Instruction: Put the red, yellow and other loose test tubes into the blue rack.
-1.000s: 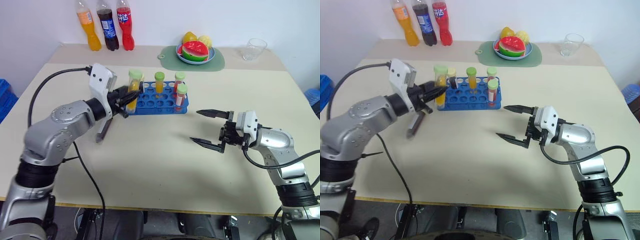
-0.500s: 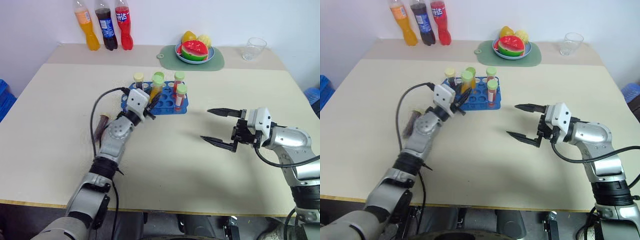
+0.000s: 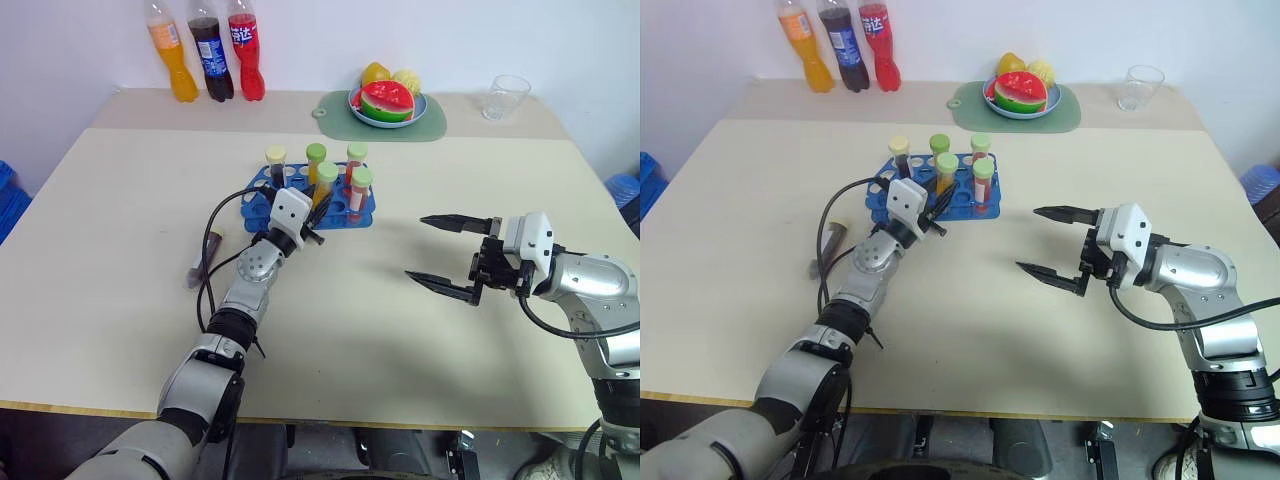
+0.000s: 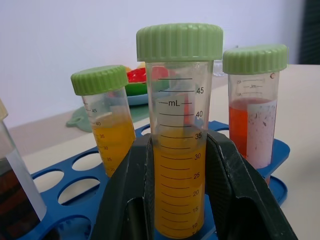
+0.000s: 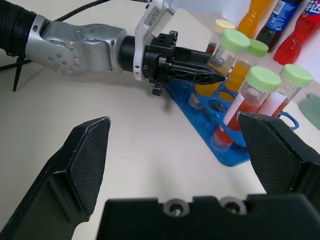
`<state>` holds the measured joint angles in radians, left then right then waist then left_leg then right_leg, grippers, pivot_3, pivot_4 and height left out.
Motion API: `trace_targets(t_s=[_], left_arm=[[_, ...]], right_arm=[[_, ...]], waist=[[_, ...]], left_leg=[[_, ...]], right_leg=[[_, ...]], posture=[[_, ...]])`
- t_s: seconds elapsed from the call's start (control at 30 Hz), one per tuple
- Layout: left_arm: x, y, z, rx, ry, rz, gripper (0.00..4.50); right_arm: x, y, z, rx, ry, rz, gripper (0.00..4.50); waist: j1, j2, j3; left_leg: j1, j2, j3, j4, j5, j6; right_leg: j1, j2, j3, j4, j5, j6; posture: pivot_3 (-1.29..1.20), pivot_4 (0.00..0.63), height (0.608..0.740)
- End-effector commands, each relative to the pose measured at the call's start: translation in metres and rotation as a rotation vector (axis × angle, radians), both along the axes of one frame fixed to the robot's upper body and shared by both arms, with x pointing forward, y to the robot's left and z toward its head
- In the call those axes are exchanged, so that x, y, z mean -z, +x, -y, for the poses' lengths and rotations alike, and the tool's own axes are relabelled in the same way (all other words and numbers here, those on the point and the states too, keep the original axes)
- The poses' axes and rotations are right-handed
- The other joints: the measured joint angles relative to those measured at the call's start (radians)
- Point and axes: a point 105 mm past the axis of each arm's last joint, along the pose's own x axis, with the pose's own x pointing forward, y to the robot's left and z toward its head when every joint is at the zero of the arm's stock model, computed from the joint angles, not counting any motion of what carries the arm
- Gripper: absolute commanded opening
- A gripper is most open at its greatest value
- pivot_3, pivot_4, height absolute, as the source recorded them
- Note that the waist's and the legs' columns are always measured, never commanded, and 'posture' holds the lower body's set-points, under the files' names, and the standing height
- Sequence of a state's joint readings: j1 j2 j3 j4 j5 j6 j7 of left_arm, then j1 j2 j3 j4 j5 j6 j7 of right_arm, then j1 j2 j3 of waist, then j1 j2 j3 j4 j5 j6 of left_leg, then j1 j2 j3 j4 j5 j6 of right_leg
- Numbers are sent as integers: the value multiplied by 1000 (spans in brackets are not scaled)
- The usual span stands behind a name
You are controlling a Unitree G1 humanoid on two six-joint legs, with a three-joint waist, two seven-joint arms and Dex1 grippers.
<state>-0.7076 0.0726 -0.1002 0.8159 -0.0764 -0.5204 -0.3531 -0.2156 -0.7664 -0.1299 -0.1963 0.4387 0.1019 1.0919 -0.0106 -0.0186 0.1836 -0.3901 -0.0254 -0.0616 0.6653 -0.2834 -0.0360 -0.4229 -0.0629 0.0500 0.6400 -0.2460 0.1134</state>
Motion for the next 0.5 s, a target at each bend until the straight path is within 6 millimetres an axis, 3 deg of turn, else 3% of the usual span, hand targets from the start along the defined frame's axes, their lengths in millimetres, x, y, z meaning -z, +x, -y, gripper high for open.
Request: trace_targets(t_s=[0.03, 0.17, 0.33, 0.43, 0.5], left_arm=[[-7, 0, -10, 3, -105, -11, 2287], [-16, -5, -11, 4, -89, 40, 4296], [-58, -22, -19, 72, -180, 99, 4296], [-89, -27, -45, 14, -250, 52, 4296], [-96, -25, -64, -49, -292, -61, 4296]], right_arm=[[-15, -1, -2, -9, 12, 59, 4500], [-13, 1, -3, -8, 21, 57, 4500], [-7, 3, -4, -1, 52, 35, 4500], [-3, 3, -6, -8, 57, 28, 4500], [-1, 3, -7, -11, 58, 25, 4500]], waist=[[-1, 0, 0], [-1, 0, 0], [0, 0, 0], [-4, 0, 0], [-6, 0, 0]], left_leg=[[0, 0, 0, 0, 0, 0], [0, 0, 0, 0, 0, 0], [0, 1, 0, 0, 0, 0], [0, 1, -1, 0, 0, 0], [1, 2, -2, 0, 0, 0]], right_leg=[[0, 0, 0, 0, 0, 0], [0, 0, 0, 0, 0, 0], [0, 0, 0, 0, 0, 0], [0, 0, 0, 1, 0, 0], [-1, 1, 1, 3, 0, 0]], posture=[[0, 150, 740], [0, 150, 740], [0, 150, 740], [0, 150, 740], [0, 150, 740]])
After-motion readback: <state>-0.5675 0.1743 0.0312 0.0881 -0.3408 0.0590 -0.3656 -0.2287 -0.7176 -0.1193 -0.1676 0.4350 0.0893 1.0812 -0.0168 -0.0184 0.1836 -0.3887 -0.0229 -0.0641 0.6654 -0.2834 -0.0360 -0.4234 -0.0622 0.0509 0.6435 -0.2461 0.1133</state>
